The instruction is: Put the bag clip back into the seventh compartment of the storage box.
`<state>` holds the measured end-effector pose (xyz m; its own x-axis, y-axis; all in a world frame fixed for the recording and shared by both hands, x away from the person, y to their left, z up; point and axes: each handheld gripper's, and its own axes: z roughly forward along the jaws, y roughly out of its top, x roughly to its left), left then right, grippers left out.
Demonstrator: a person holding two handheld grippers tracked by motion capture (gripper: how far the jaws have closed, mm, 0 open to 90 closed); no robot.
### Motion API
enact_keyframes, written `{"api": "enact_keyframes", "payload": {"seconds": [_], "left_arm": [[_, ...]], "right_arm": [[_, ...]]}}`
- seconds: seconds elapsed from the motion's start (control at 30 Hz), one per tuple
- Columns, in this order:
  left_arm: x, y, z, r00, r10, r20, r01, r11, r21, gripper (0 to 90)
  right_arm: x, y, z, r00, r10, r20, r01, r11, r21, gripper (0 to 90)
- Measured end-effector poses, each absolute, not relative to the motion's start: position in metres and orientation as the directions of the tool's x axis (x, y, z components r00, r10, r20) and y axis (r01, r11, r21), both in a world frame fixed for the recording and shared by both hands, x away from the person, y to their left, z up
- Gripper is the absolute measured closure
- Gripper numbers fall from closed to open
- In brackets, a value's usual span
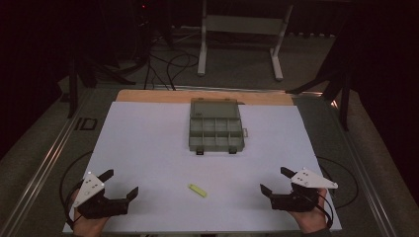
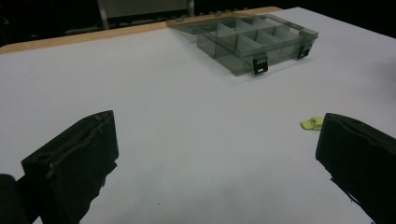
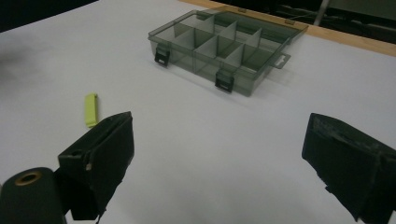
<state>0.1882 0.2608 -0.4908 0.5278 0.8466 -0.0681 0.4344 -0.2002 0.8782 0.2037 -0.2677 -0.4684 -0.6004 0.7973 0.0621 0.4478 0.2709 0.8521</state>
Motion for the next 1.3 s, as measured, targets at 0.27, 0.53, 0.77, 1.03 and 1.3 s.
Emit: {"api": "enact_keyframes", "payload": {"seconds": [0.27, 0.53, 0.77, 1.03, 1.3], "left_arm": [[0.188, 0.261, -0.49, 0.53, 0.845, -0.073, 0.434, -0.197, 0.879, 0.2], [0.188, 0.262, -0.489, 0.529, 0.845, -0.074, 0.433, -0.194, 0.88, 0.2], [0.188, 0.262, -0.489, 0.531, 0.844, -0.073, 0.433, -0.196, 0.88, 0.2], [0.188, 0.262, -0.489, 0.531, 0.844, -0.076, 0.431, -0.192, 0.882, 0.2], [0.188, 0.262, -0.488, 0.532, 0.843, -0.077, 0.431, -0.192, 0.882, 0.2]], "right_arm": [[0.208, -0.258, -0.467, -0.614, 0.787, 0.064, 0.454, 0.286, 0.844, 8.9], [0.214, -0.244, -0.461, -0.636, 0.769, 0.057, 0.445, 0.305, 0.842, 8.9], [0.218, -0.234, -0.458, -0.652, 0.755, 0.063, 0.445, 0.315, 0.838, 8.9], [0.224, -0.227, -0.455, -0.668, 0.74, 0.072, 0.447, 0.322, 0.835, 8.9], [0.228, -0.212, -0.451, -0.696, 0.715, 0.066, 0.448, 0.361, 0.818, 8.9]]}}
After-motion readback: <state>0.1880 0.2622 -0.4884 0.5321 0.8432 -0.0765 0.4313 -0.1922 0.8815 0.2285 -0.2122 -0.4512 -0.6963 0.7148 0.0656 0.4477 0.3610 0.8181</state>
